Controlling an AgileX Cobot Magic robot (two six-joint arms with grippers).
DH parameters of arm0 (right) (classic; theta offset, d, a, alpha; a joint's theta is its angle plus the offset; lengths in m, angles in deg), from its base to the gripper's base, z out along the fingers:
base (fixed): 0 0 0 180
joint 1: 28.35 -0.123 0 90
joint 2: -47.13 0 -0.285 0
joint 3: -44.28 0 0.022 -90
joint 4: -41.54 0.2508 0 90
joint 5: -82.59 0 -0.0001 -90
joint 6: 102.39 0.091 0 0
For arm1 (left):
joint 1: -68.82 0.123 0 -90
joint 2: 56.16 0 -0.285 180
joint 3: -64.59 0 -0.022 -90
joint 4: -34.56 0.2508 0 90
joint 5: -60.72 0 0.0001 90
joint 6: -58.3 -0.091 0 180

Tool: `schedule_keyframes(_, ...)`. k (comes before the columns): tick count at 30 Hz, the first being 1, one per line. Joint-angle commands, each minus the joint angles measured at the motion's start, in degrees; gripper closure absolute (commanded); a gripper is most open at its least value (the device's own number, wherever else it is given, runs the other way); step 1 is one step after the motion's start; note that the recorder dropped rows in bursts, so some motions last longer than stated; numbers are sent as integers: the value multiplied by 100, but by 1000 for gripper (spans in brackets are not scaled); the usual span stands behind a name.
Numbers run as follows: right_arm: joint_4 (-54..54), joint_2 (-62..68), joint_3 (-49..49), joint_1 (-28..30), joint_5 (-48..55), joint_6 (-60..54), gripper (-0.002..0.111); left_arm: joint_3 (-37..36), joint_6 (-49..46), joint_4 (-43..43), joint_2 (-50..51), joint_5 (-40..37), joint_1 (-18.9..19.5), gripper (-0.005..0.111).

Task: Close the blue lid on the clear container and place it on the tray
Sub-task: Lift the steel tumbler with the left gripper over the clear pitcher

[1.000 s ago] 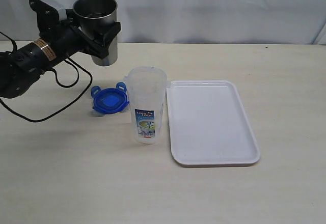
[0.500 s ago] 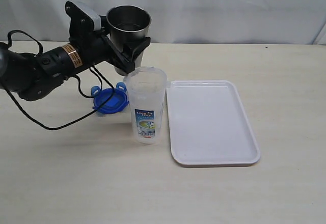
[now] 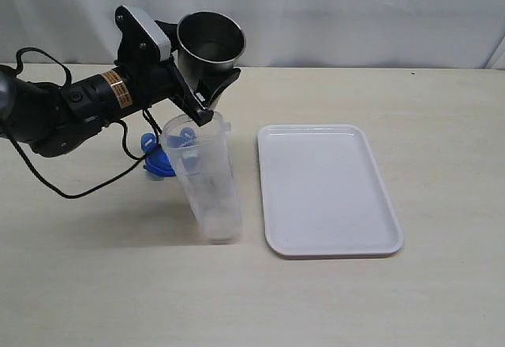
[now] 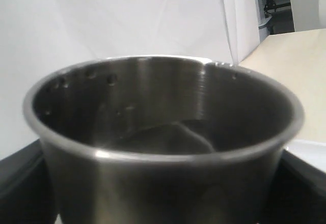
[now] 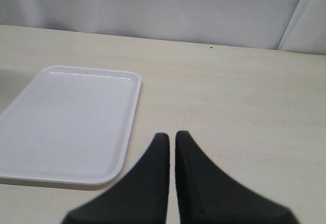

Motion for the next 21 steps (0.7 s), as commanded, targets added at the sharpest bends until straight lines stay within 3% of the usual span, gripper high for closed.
schedule_keyframes(1, 2, -21, 13, 13, 3, 18, 104, 75, -98, -31, -130, 462, -20, 107)
schedule_keyframes(9, 2, -21, 13, 13, 3, 18, 104, 75, -75, -20, -143, 929, -20, 107)
schedule_keyframes(21, 2, -21, 13, 13, 3, 18, 104, 65, 136, 49, -517, 897, -20, 107)
